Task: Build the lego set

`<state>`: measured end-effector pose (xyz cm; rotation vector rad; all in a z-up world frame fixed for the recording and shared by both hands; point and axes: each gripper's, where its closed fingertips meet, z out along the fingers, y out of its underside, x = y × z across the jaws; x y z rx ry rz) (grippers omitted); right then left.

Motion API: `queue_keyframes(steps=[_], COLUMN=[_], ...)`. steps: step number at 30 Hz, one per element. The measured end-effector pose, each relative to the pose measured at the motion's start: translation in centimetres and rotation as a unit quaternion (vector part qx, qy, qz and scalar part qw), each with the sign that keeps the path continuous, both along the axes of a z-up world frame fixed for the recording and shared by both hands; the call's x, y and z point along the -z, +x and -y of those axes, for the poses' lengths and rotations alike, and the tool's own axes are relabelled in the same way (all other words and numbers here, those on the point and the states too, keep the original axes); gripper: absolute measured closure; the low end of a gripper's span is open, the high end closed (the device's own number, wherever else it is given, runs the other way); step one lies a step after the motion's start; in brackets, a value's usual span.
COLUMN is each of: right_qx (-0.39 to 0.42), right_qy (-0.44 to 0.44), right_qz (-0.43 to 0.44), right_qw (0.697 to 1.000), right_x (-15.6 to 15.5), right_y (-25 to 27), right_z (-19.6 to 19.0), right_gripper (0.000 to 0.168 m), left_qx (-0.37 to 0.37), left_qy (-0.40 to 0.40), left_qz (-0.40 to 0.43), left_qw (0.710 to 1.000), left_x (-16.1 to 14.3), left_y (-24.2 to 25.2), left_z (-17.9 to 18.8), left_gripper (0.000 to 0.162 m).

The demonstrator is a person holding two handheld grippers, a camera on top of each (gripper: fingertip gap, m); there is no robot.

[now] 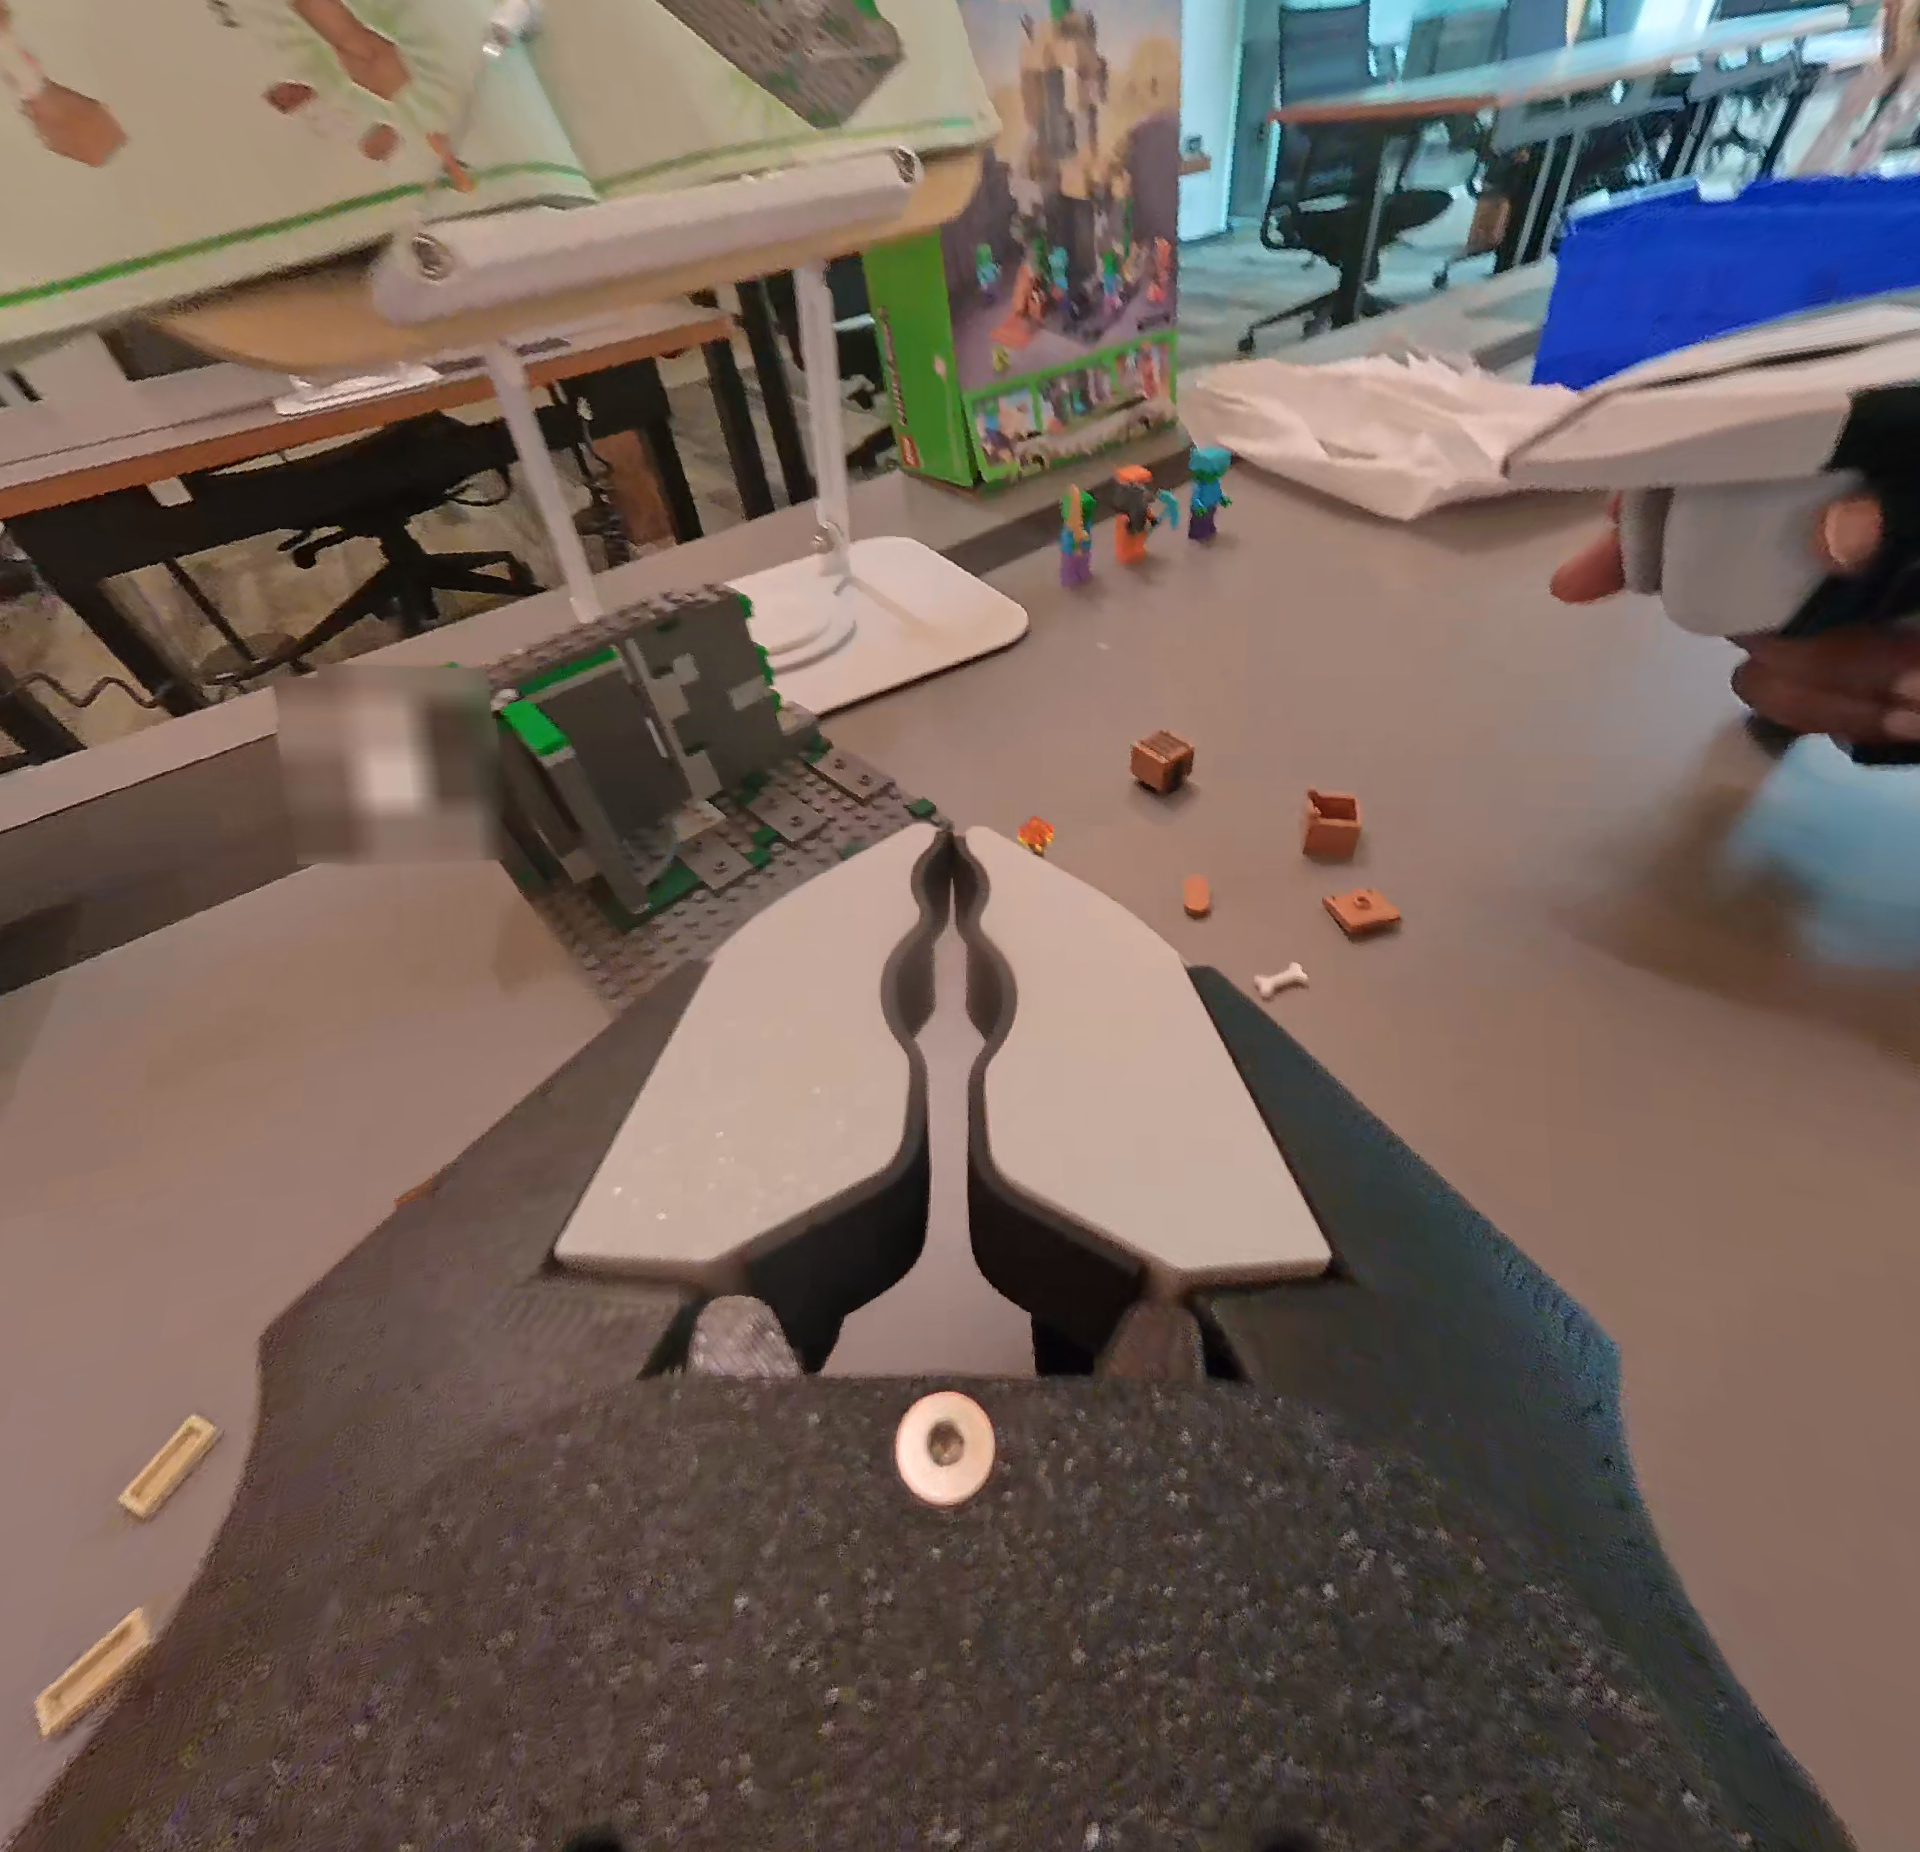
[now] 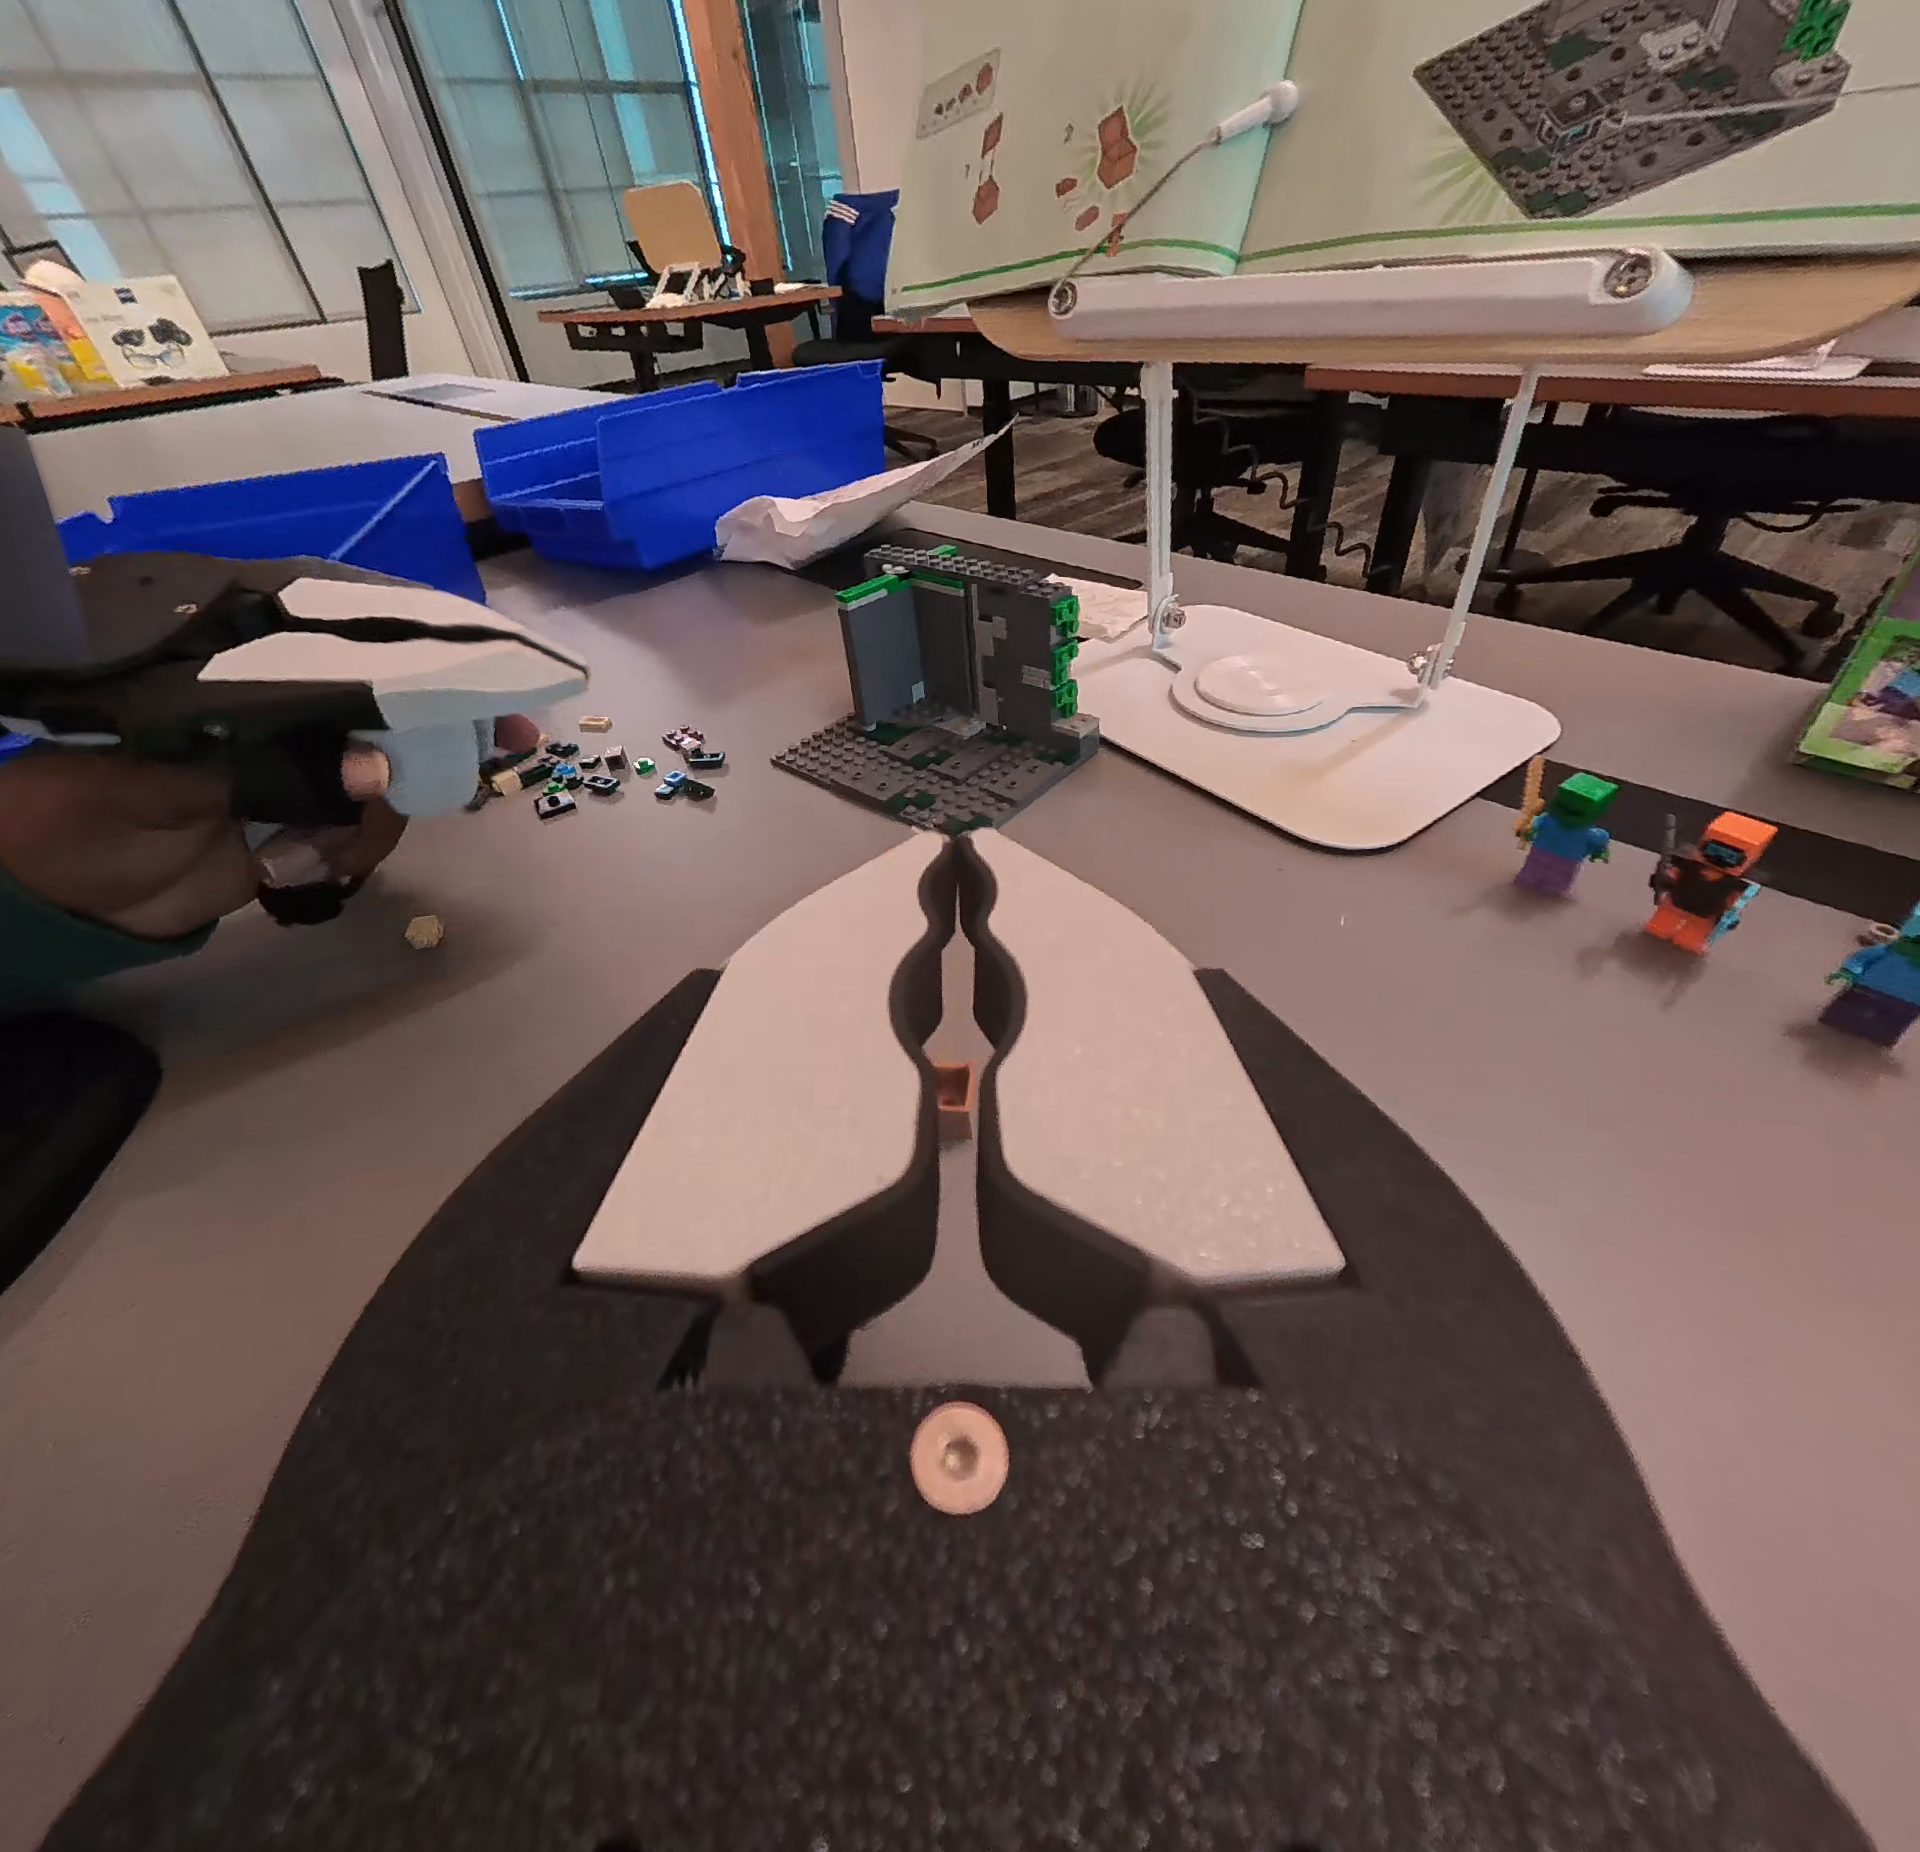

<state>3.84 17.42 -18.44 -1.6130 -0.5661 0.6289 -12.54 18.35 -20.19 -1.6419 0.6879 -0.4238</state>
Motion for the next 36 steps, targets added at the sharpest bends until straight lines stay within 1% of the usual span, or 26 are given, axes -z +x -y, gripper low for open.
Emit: queue_keyframes(steps=[6,11,18,21,24,36], right_qx=[-0.013,-0.025,-0.033,-0.037,-0.039,-0.041], right_qy=[0.009,0.003,-0.006,-0.01,-0.014,-0.017], right_qz=[0.015,0.026,0.028,0.031,0.034,0.033], right_qw=[1.0,0.999,0.999,0.999,0.999,0.998], right_x=[0.2,0.8,1.2,1.5,1.8,1.8], right_y=[-0.6,-1.0,-1.2,-1.4,-1.7,-1.8], right_z=[0.4,0.4,0.6,0.6,0.6,0.7], right_gripper=[0.168,0.168,0.168,0.168,0.168,0.168], left_qx=[-0.052,-0.08,-0.077,-0.07,-0.066,-0.065], left_qy=[0.024,0.045,0.049,0.047,0.045,0.045], left_qz=[0.063,0.061,0.057,0.057,0.058,0.048], left_qw=[0.996,0.994,0.994,0.995,0.995,0.996], left_x=[-2.1,-2.9,-2.8,-2.7,-2.6,-2.4], left_y=[-2.4,-4.0,-3.9,-3.7,-3.5,-3.4], left_z=[-1.3,-1.8,-1.7,-1.6,-1.4,-1.4], left_gripper=[0.162,0.162,0.162,0.159,0.162,0.161])
